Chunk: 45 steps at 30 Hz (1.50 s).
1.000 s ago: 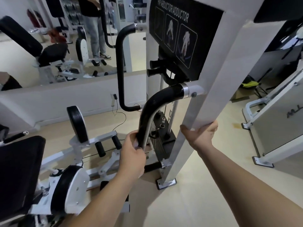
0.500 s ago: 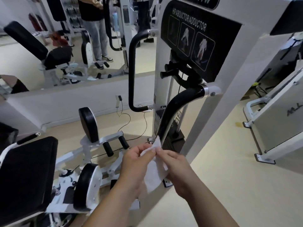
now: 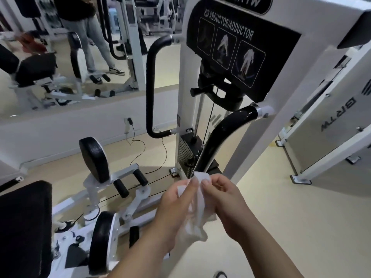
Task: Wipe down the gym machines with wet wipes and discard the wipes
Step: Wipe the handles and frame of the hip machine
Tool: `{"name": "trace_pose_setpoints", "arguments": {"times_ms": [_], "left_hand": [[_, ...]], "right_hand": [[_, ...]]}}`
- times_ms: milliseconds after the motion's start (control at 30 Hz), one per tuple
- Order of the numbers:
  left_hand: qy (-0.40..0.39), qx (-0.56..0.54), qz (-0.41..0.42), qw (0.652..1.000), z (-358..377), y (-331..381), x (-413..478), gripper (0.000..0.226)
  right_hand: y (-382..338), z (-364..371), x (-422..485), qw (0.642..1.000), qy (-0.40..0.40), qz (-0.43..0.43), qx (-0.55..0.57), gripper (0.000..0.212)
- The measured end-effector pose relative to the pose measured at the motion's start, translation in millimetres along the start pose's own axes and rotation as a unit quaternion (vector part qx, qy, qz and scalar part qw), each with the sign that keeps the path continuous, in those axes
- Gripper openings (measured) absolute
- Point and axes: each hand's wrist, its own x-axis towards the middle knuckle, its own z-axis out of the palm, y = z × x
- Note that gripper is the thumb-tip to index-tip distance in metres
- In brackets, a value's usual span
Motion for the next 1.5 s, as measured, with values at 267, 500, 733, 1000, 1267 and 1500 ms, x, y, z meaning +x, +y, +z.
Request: {"name": "trace_pose_setpoints", "arguments": {"times_ms": [267, 500, 733, 1000, 1267, 1500], "left_hand": [[0.053, -0.127, -0.092, 0.986, -4, 0, 19, 0.016], [0.261, -0.032, 0.095, 0.960, -2, 41, 39, 0.015], [-0.001, 0.022, 0.153, 0.988, 46, 45, 60, 0.028], [0.130, 0.513, 0.272, 0.804, 26, 28, 84, 0.036], [0.110, 0.168, 0.246, 0.948, 68, 21, 118, 0.018], [0.186, 0.163, 0.291, 0.924, 70, 2, 140, 0.017]], "right_hand": [[1, -27, 25, 0.994, 0.079, 0.036, -0.066, 0.019], [3, -47, 58, 0.985, 0.161, 0.037, -0.043, 0.006], [2, -57, 64, 0.992, 0.099, 0.074, -0.021, 0.009], [-4, -67, 74, 0.989, 0.125, 0.066, -0.031, 0.007], [-10, -109, 102, 0.939, 0.328, 0.101, -0.035, 0.091], [-17, -147, 149, 0.950, 0.275, -0.062, -0.130, 0.116]]}}
